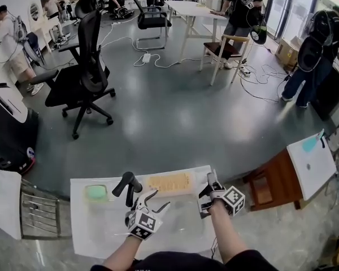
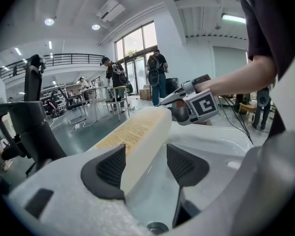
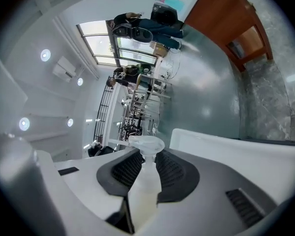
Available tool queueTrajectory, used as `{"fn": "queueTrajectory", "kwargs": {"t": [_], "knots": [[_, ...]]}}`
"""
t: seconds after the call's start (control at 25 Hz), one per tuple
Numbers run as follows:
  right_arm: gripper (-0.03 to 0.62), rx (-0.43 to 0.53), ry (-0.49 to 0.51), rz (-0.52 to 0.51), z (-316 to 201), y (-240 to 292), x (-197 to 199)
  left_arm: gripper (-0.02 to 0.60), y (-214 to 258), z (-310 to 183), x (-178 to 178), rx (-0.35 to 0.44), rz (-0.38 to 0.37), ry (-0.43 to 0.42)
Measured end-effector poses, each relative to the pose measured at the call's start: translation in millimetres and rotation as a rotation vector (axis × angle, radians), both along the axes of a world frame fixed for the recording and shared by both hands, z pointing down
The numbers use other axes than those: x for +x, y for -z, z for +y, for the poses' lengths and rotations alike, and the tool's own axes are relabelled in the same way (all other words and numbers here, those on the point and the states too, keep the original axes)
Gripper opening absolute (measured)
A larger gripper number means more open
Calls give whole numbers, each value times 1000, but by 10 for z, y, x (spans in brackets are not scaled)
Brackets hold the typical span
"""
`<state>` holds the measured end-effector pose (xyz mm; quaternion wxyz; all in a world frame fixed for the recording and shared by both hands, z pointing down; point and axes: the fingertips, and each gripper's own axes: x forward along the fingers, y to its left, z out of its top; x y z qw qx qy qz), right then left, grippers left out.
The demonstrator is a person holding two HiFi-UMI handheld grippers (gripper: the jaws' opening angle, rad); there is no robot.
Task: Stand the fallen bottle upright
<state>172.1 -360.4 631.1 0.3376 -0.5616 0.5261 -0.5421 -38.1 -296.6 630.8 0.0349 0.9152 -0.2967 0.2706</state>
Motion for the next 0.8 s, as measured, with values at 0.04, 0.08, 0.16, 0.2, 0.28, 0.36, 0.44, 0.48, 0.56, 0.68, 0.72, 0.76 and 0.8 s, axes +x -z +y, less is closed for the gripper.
{"fn": "queueTrajectory", "kwargs": {"t": [0.04,0.08,0.16,0.2,0.28,0.36,0.44,0.48,0.56,0.68,0.72,0.76,0.8], "knots": [[94,7,10,25,3,69,-10,258,11,-1,-6,2,5,5],[94,19,22,50,0,137,-23,258,15,-1,-15,3,10,10],[94,48,44,97,-15,286,-59,258,18,4,-33,4,20,20],[94,63,58,119,-26,374,-83,258,28,6,-38,5,27,27],[94,98,90,162,-62,567,-143,259,65,4,-47,7,45,43],[95,130,123,205,-88,753,-215,259,100,6,-59,9,65,59],[95,154,154,243,-92,915,-301,261,113,14,-72,10,81,76],[95,161,170,262,-95,978,-345,262,116,12,-84,10,86,86],[95,177,205,301,-113,1073,-442,264,130,-5,-128,10,98,110],[97,211,251,339,-137,1192,-630,265,129,-11,-210,5,128,144],[95,241,268,350,-155,1257,-701,267,127,-9,-229,3,140,152],[97,276,287,362,-177,1333,-769,268,129,-7,-241,1,150,159],[95,303,305,373,-195,1404,-829,268,135,-7,-247,0,157,165]]}}
